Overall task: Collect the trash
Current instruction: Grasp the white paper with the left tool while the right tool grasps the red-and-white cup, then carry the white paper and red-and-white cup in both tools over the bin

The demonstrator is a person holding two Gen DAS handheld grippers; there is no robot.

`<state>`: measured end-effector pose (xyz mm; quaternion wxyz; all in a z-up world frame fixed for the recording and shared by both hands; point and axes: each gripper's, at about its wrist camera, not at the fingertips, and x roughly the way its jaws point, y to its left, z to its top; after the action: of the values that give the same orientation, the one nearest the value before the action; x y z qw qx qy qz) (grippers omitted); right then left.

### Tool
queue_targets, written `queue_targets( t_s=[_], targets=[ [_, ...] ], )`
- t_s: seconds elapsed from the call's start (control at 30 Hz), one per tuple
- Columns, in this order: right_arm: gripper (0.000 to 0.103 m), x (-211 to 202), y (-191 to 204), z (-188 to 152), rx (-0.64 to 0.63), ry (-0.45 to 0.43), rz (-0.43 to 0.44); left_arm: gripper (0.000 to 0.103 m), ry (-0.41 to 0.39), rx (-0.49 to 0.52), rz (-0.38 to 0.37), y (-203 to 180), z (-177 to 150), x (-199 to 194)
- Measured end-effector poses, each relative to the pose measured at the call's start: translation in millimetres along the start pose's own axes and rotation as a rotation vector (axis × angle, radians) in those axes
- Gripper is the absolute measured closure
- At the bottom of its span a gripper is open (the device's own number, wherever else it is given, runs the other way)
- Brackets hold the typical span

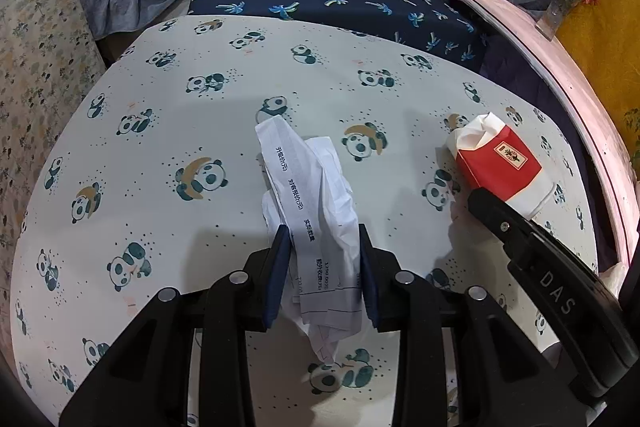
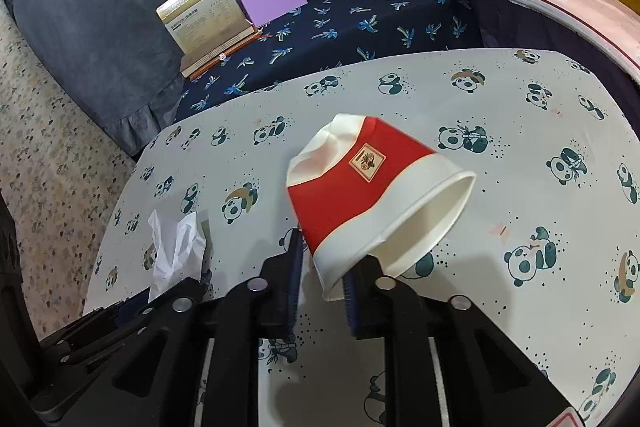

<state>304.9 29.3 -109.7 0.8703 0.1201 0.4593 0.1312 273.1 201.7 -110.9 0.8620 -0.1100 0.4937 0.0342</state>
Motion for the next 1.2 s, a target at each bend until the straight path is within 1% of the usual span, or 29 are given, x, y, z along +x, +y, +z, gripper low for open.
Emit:
queue_targets(
  t_s=[0.3, 0.57, 0.87, 1.2],
  targets=[
    [0.096, -24.3, -4.1, -3.9, 0.008, -0.033, 0.012, 0.072, -0.007, 0.032, -0.027, -19.2, -9.1, -13.5],
    [0.098, -70.2, -20.9, -14.5, 0.029, -0.083, 0.005, 0.072, -0.022, 0.091, -0.066, -54.7, -26.5, -39.9],
    [0.098, -140.8, -60.8, -32.5, 0.079, -0.177, -0.026, 0.072, -0.065, 0.2, -0.11, -114.0, -55.7, -80.7],
    [0.098, -213.6, -130.2, -66.2, 0.181, -0.27, -0.084, 0.072, -0.089, 0.356, -0.159, -196.8, -95.3, -112.7]
  ],
)
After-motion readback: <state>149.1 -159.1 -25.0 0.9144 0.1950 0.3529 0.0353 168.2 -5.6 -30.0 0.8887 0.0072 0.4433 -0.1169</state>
